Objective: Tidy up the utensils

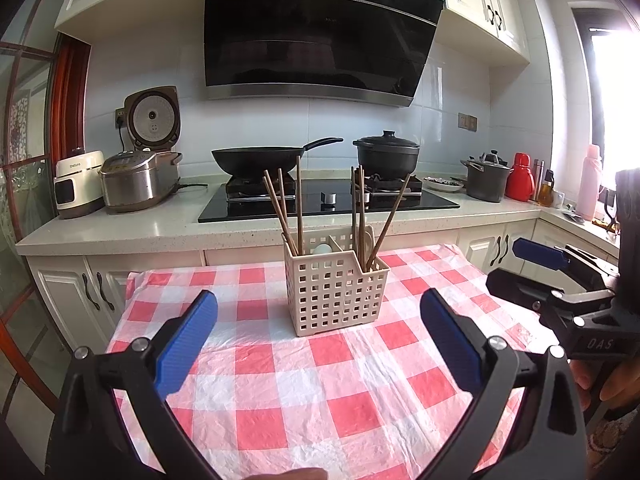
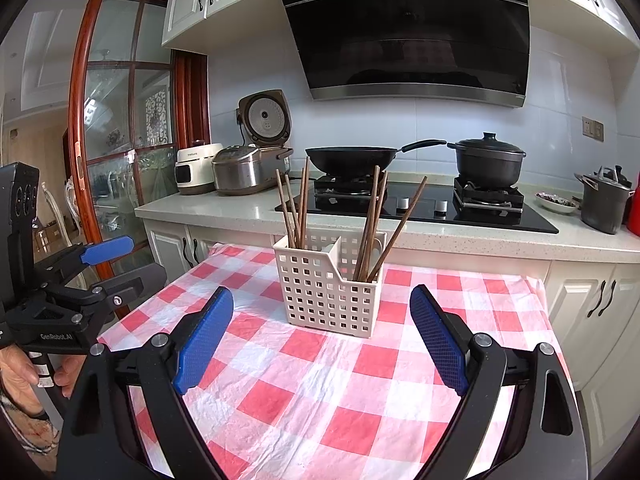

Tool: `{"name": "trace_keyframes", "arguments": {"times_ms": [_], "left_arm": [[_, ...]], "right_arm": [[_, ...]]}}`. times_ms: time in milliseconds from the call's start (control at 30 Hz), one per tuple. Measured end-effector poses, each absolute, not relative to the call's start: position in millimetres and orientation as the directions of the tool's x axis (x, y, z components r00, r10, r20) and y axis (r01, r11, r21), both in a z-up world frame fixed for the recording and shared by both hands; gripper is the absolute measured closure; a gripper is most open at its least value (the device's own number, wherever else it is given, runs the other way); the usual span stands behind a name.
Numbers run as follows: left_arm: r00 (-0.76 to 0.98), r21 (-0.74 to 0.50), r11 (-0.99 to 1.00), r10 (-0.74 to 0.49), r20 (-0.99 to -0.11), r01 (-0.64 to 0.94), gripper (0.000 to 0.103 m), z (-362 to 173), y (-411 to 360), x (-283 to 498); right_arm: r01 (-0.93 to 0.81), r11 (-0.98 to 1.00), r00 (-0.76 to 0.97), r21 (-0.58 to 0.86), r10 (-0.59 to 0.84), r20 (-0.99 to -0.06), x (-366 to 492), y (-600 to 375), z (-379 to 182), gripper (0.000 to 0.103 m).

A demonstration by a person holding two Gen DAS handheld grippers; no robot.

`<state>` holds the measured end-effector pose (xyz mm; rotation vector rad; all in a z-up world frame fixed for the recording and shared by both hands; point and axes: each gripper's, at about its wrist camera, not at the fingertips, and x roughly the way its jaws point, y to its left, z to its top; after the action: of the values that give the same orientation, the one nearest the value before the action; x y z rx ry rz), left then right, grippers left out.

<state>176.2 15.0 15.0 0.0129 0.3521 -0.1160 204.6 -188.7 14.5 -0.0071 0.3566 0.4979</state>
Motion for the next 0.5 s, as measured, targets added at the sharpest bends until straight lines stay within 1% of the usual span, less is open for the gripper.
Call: {"name": "trace_keyframes", "arguments": {"times_ms": [500], "left_arm": [[0.932,-0.004,0.994,-0.104,-0.346,0.110,0.005,12.4,15.1,173.7]], "right_arm": [[-0.471,0.879,0.816,0.077,0.467,-0.339,204.0,-187.7,14.1,0.018]]}}
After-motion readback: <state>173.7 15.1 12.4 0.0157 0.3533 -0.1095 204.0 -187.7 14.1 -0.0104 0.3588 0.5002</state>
